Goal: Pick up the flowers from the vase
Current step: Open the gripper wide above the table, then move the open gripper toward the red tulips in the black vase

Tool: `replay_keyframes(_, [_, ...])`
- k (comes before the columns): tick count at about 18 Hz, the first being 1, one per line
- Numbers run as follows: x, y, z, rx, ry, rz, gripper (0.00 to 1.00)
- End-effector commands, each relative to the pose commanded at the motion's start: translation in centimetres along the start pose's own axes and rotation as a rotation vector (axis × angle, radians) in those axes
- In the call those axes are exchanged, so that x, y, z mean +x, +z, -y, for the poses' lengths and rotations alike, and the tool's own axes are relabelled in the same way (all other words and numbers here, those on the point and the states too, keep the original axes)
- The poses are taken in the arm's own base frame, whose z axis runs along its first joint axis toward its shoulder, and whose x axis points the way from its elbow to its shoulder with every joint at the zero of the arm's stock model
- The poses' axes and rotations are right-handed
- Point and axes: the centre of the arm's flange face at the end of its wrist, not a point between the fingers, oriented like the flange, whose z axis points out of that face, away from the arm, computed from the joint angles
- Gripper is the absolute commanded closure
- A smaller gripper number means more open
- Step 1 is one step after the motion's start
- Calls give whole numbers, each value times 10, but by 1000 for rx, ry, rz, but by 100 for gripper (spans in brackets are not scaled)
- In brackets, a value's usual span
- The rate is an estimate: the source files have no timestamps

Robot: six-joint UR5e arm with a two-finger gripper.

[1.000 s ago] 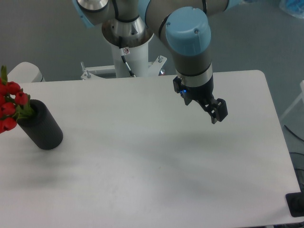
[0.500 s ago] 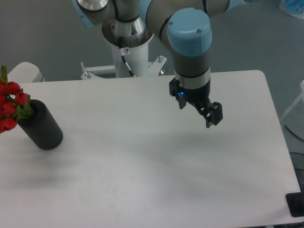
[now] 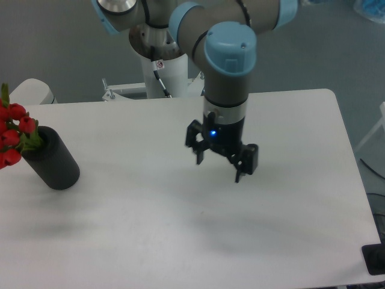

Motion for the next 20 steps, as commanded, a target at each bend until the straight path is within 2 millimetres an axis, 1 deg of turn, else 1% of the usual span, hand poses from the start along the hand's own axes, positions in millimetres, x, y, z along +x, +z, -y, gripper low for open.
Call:
replay_keyframes(2, [22,1,-12,44,-17,-63,0])
replay_keyframes(4, [53,-9,-37,45,-19,-78,0])
replay_keyframes(5, [64,-12,-47,62,-22,-94,0])
replay_keyframes(7, [86,-18,-50,132,-29,-152,0])
replay_keyframes(9, [116,-29,-56,183,-8,-192,0])
replay_keyframes(10, [134,-30,-60,199,7,-211,0])
replay_keyframes(11, [158,-32,-60,215,62,-217,0])
replay_keyframes(14, [219,-22,-54,218,185,-281,0])
replay_keyframes(16, [238,-19,-47,229,244,-296,0])
replay_keyframes(18, [265,-8,-42,236,297,-321,2])
replay_keyframes(19, [277,-5,-42,240,317,-327,2])
replay_keyframes(20, [281,-5,-42,244,316,-331,2])
